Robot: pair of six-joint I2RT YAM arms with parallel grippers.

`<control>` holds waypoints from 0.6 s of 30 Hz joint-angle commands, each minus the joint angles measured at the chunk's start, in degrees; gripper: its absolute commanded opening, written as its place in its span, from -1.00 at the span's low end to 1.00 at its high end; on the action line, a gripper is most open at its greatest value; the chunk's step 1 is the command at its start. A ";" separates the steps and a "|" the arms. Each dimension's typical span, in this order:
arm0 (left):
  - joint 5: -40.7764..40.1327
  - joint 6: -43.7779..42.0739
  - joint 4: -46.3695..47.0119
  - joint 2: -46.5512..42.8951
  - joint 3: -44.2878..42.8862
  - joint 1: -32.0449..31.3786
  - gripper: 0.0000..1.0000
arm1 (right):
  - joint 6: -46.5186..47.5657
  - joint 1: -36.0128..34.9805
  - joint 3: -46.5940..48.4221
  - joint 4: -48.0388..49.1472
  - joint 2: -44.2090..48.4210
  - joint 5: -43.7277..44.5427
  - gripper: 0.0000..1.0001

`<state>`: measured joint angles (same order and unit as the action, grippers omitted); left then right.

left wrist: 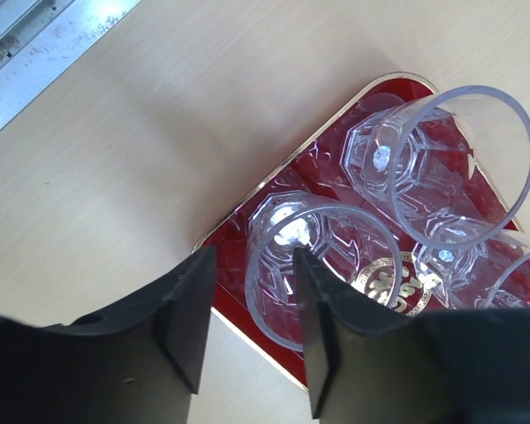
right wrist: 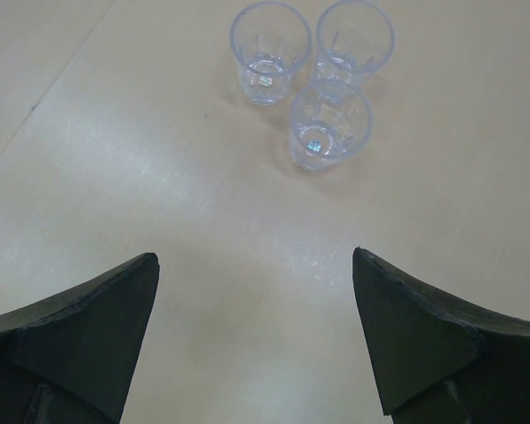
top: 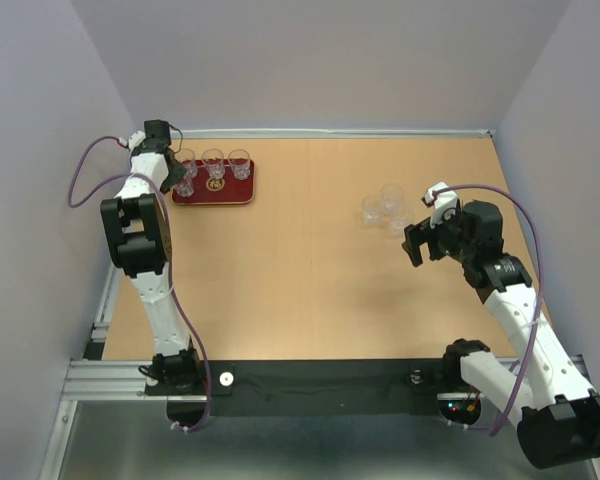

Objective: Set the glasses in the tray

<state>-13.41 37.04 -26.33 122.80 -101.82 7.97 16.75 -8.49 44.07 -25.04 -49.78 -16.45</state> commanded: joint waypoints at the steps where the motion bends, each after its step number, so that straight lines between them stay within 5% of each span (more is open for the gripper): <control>1: -0.57 -0.74 -1.01 -2.30 -3.91 0.29 0.09 | 0.12 0.67 -1.27 2.89 1.17 0.45 0.91; 10: -3.46 -3.64 -0.66 -11.52 -2.95 0.29 0.35 | 0.30 1.02 -1.36 2.89 1.35 0.28 0.91; 14: -2.86 -5.04 3.82 -19.51 5.74 0.21 0.37 | 0.47 1.20 -1.36 2.98 1.35 1.50 0.91; 18: 6.10 -7.94 10.23 -29.19 16.72 0.12 0.39 | -1.02 2.16 -1.27 4.12 0.56 4.14 0.91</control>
<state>-12.97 32.71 -21.91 100.71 -90.83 8.01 16.69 -7.53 44.03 -24.91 -49.36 -15.35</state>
